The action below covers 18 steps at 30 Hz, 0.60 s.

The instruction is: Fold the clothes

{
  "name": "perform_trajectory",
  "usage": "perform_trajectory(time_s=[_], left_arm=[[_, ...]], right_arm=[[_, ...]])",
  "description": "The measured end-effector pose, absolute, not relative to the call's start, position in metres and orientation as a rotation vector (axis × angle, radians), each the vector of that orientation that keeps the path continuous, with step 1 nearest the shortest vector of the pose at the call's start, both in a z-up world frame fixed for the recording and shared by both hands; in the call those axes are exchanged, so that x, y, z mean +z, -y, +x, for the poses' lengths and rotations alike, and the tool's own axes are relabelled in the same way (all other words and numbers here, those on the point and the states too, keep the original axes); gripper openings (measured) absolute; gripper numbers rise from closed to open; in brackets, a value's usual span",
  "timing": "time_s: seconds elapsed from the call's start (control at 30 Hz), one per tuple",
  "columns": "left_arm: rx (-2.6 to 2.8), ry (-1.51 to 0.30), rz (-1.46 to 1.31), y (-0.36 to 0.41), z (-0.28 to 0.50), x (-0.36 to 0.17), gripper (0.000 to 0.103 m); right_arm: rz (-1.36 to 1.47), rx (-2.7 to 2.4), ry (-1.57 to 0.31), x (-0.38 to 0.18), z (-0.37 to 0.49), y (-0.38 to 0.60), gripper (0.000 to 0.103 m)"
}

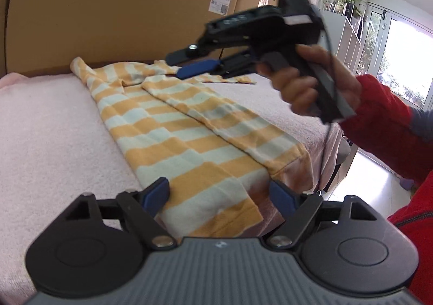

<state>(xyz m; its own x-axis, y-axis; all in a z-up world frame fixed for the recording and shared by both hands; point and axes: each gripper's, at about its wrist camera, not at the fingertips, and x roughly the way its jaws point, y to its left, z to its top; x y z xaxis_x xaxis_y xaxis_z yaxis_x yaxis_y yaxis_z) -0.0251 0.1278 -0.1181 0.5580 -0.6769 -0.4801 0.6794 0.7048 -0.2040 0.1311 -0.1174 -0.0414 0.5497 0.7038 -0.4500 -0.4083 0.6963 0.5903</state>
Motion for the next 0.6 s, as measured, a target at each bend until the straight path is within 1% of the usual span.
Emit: perform_trajectory(time_s=[0.13,0.3,0.37,0.4,0.43,0.47,0.5,0.57,0.6], left_arm=[[-0.806,-0.573,-0.008,-0.129,-0.024,-0.117,0.082],[-0.815,-0.586,-0.029,-0.129,-0.023,-0.115,0.086],[-0.819,-0.592,-0.035,-0.13,-0.022,-0.114,0.086],[-0.822,-0.596,-0.034,-0.13,-0.021,-0.113,0.086],[-0.823,-0.599,-0.035,-0.13,-0.021,-0.112,0.086],[-0.824,-0.6,-0.041,-0.13,-0.021,-0.111,0.082],[-0.834,-0.598,-0.053,-0.13,-0.021,-0.109,0.073],[-0.877,-0.585,-0.085,-0.13,-0.023,-0.106,0.072],[-0.89,-0.579,-0.086,-0.129,-0.023,-0.105,0.074]], right_arm=[[0.472,0.614,-0.809,-0.06,0.199,0.09,0.034],[0.51,0.598,-0.843,-0.081,0.237,0.072,0.034],[0.494,0.586,-0.818,-0.085,0.241,0.067,0.029],[0.464,0.581,-0.805,-0.085,0.243,0.064,0.017],[0.426,0.569,-0.793,-0.083,0.244,0.062,0.008],[0.426,0.57,-0.765,-0.079,0.241,0.066,0.008],[0.442,0.578,-0.731,-0.074,0.237,0.074,0.008],[0.453,0.575,-0.68,-0.064,0.232,0.087,0.008],[0.442,0.568,-0.681,-0.062,0.232,0.091,0.008]])
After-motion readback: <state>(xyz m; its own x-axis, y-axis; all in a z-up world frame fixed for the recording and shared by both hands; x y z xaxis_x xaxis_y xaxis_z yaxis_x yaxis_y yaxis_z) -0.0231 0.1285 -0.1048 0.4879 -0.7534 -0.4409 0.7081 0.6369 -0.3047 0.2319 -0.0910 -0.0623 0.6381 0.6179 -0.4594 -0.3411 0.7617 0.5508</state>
